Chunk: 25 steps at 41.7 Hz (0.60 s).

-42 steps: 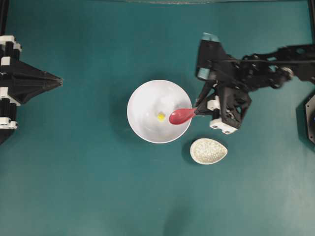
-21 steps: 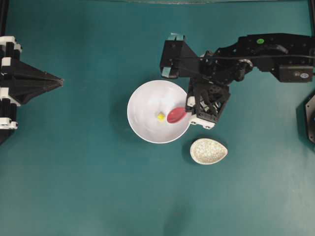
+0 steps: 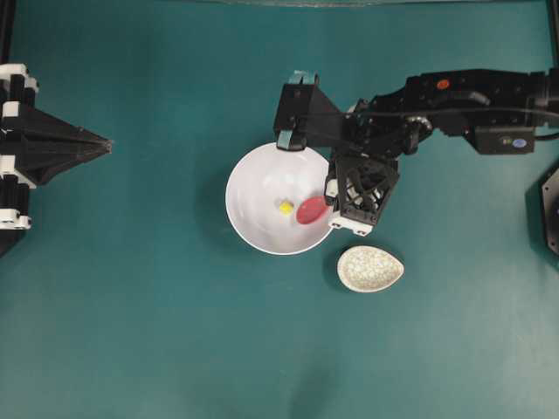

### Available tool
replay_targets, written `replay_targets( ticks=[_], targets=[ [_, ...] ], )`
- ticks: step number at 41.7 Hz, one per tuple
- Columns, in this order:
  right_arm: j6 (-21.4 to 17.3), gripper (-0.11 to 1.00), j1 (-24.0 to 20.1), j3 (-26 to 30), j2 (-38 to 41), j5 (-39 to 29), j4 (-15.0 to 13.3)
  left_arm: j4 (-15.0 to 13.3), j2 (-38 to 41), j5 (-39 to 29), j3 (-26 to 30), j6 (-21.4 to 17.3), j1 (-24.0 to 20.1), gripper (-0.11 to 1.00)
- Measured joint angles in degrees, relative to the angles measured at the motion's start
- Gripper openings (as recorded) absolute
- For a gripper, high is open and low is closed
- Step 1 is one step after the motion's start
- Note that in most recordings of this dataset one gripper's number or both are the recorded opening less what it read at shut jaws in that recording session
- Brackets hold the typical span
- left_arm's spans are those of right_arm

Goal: Scoop the yellow hexagonal prism block from the bowl with a spoon using the right arm.

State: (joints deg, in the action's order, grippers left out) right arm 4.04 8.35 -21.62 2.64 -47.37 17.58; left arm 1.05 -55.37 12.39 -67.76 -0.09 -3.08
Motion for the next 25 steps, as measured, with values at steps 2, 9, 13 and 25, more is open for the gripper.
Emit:
replay_targets(
  ticks=[2,9,13,25],
  targets=[
    [0.0,0.25,0.0,0.0,0.44,0.44,0.0,0.0,0.0,0.0,0.0,0.0,0.09,0.0],
    [0.0,0.25,0.0,0.0,1.67,2.9,0.0,0.0,0.0,0.09,0.0,0.0,0.0,0.0],
    [0.0,0.25,-0.09,0.0,1.76,4.22,0.0,0.0,0.0,0.0,0.0,0.0,0.09,0.0],
    [0.0,0.25,-0.62,0.0,2.55,8.26,0.0,0.09,0.0,-0.09,0.0,0.0,0.09,0.0]
  ],
)
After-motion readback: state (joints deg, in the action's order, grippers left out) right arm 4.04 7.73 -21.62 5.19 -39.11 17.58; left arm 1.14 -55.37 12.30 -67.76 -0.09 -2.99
